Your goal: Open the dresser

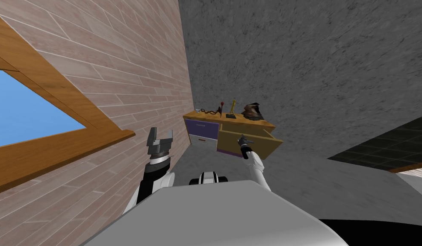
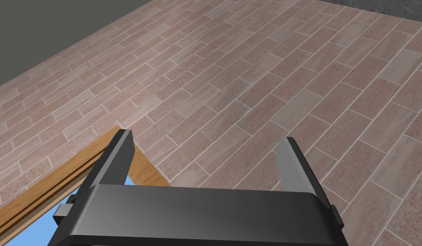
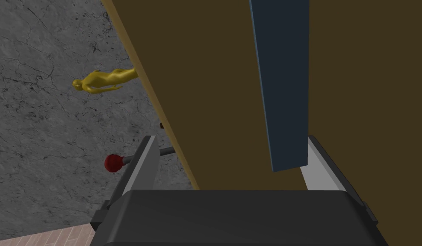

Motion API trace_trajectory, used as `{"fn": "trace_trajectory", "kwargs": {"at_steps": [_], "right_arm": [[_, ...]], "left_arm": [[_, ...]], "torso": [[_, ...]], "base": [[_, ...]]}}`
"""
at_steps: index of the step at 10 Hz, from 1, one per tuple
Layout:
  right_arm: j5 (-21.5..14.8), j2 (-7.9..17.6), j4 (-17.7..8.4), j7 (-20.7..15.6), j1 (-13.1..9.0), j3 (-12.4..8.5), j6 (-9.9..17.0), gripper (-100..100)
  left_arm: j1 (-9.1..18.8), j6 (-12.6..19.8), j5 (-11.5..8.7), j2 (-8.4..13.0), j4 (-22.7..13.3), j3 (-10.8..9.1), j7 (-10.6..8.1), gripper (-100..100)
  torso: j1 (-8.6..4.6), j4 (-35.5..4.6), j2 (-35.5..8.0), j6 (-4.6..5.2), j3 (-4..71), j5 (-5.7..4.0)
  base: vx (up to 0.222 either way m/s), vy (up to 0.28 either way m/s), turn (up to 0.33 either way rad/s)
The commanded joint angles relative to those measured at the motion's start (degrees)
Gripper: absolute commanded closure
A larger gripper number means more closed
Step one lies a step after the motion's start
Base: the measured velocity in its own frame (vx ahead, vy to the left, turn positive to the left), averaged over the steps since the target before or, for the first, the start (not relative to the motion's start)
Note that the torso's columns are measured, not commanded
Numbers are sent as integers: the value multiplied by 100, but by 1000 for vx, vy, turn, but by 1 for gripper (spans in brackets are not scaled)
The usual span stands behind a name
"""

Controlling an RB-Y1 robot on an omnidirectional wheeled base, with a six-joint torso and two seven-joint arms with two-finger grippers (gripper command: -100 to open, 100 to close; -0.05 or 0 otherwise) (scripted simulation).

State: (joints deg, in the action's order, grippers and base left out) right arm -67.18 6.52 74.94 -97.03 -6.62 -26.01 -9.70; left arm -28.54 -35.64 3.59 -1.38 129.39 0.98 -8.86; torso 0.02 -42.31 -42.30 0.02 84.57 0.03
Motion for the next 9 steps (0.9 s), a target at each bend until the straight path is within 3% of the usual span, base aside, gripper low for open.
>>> {"fn": "trace_trajectory", "kwargs": {"at_steps": [1, 3, 4, 5, 9], "right_arm": [[-50, 201, -51, 247, -125, 148, 280, -100], [-120, 449, -110, 549, -277, 350, 623, -100], [-108, 358, -139, 455, -212, 317, 535, -100], [-115, 362, -156, 477, -219, 330, 575, 0], [-116, 340, -192, 473, -184, 335, 579, 0]], "left_arm": [[0, 0, 0, 0, 0, 0, 0, 0], [-1, 0, 0, 0, 0, 0, 0, 0], [-1, 0, 0, 0, 0, 0, 0, 0], [-1, 0, 0, 0, 0, 0, 0, 0], [-1, 0, 0, 0, 0, 0, 0, 0]], "torso": [[6, -7, -9, 2, -5, 7], [14, -24, -17, 5, -9, 22], [23, -36, -34, -2, -20, 28], [25, -27, -32, 5, -20, 22], [8, -8, -10, -2, -4, 9]], "base": [[-60, 3, 37], [-55, -2, 63], [-25, -8, 25], [0, 0, 0], [0, 0, 0]]}}
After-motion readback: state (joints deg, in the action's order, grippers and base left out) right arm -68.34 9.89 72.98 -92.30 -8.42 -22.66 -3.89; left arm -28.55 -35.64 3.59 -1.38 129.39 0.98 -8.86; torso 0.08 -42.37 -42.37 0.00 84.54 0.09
